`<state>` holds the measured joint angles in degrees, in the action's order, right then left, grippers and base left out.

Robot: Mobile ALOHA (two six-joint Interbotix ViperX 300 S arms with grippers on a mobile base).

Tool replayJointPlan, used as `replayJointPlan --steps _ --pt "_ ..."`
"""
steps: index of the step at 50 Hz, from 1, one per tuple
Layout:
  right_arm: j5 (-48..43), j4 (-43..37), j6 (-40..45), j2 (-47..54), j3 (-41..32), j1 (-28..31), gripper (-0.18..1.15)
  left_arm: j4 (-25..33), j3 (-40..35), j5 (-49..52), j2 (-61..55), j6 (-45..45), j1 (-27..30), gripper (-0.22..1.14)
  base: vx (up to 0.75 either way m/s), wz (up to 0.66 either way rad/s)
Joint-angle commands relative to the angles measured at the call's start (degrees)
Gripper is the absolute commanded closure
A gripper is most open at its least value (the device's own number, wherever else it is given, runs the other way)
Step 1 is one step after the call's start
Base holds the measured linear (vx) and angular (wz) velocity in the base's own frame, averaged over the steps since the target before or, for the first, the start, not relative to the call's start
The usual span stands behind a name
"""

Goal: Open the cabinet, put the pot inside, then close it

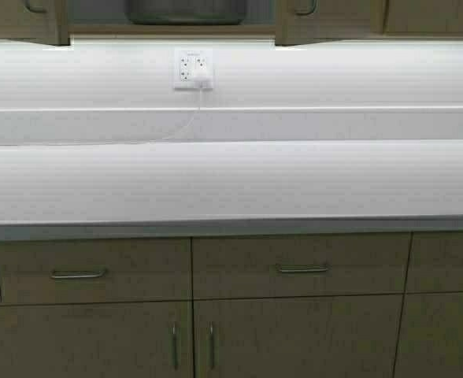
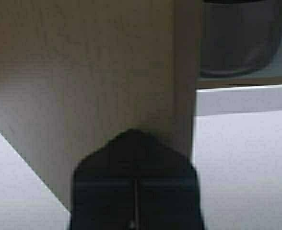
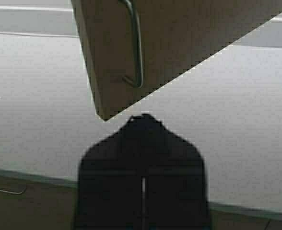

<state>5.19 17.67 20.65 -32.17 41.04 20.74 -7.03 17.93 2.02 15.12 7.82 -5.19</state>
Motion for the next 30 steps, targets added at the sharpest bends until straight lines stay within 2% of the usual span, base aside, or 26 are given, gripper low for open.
replayJointPlan --steps 1,6,10,21,30 --pt "-0.26 -0.09 -0.09 -0.18 -1.41 0.18 0.89 0.79 -5.71 -0.53 -3.69 -0.09 -1.14 0.89 0.08 0.00" --pt "-0.26 -0.18 0.00 -0.09 -1.58 0.18 0.89 1.05 -7.65 -0.44 -5.89 -0.09 -2.11 0.89 0.06 0.02" --pt "-0.26 -0.18 -0.09 -0.09 -1.58 0.18 0.89 1.14 -6.42 0.70 -4.83 -0.09 -2.29 0.89 0.03 0.00" --pt "-0.35 0.79 -1.32 1.93 -3.87 0.09 0.89 0.88 4.83 -1.49 4.39 -0.26 -2.29 0.89 0.03 0.00" --pt "-0.79 1.05 -1.32 8.09 -11.78 0.09 0.89 0.26 11.16 -2.99 8.96 -0.44 -2.29 0.89 0.03 0.02"
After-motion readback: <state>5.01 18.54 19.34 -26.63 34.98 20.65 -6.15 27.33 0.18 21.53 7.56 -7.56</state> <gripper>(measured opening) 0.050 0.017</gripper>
